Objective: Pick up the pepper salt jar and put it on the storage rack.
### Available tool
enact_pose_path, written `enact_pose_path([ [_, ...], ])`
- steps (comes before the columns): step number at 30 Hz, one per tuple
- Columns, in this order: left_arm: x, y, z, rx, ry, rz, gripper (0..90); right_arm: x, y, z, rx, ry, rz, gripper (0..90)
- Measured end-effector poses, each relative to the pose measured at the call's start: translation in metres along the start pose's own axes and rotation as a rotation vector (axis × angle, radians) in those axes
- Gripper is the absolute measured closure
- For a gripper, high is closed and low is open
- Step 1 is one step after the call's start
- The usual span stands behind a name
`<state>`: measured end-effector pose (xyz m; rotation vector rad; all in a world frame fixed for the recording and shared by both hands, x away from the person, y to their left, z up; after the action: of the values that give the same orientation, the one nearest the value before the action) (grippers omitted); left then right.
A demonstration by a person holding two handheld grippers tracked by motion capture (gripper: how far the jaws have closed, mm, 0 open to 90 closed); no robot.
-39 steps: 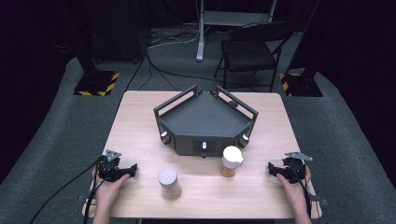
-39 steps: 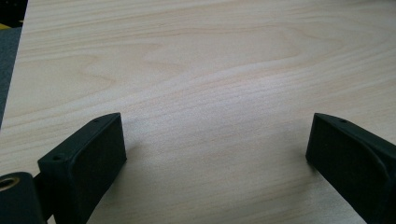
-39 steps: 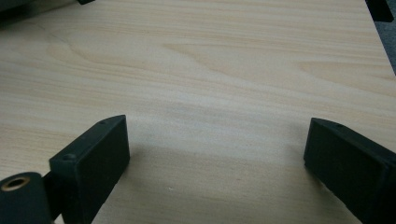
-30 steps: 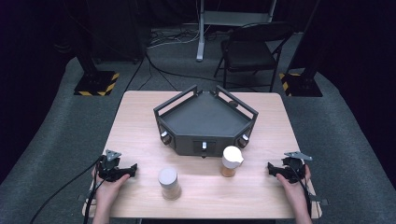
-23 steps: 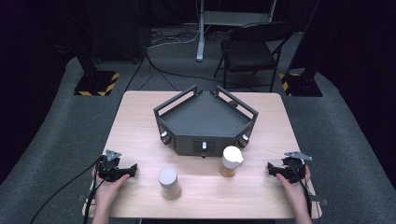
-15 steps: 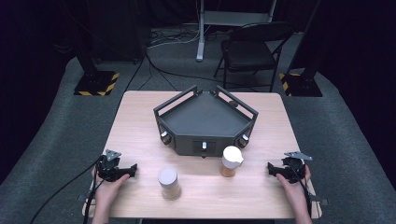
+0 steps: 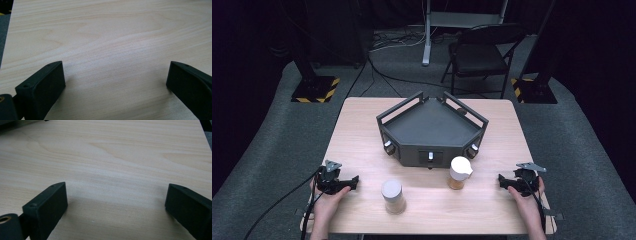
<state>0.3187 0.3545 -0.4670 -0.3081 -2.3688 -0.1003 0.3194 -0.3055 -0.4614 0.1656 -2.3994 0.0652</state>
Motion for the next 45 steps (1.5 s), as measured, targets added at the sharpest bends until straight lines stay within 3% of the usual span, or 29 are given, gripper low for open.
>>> enact_pose_path([
  [12,0.000,0.000,0.000,-0.002,-0.001,0.004,2.0,0.000,0.000,0.000,0.000,0.000,0.000,3.4],
  [15,0.003,0.001,0.001,-0.005,-0.003,0.015,5.9,0.000,0.000,0.000,0.000,0.000,0.000,3.5],
  [17,0.007,0.002,0.003,0.000,-0.007,0.048,6.1,0.000,0.000,0.000,0.000,0.000,-0.001,3.4],
  [24,0.025,0.001,0.005,-0.002,-0.049,0.089,6.3,0.000,0.000,0.000,0.000,0.000,-0.001,3.5],
  [34,0.050,-0.008,0.001,-0.059,-0.075,0.167,6.3,0.000,0.000,0.000,0.000,0.001,-0.001,3.4],
  [45,0.065,-0.018,-0.005,-0.117,-0.093,0.225,6.3,0.000,0.000,0.000,0.000,0.000,-0.001,3.5],
])
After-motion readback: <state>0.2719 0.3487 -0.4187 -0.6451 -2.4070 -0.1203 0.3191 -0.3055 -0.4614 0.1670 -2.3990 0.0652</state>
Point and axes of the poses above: each handheld gripper's, and its own axes: x roughly backward along the jaws, z roughly out of its underside, y roughly to its left, the point moved 4 cm from there along -x, roughly forward along the jaws
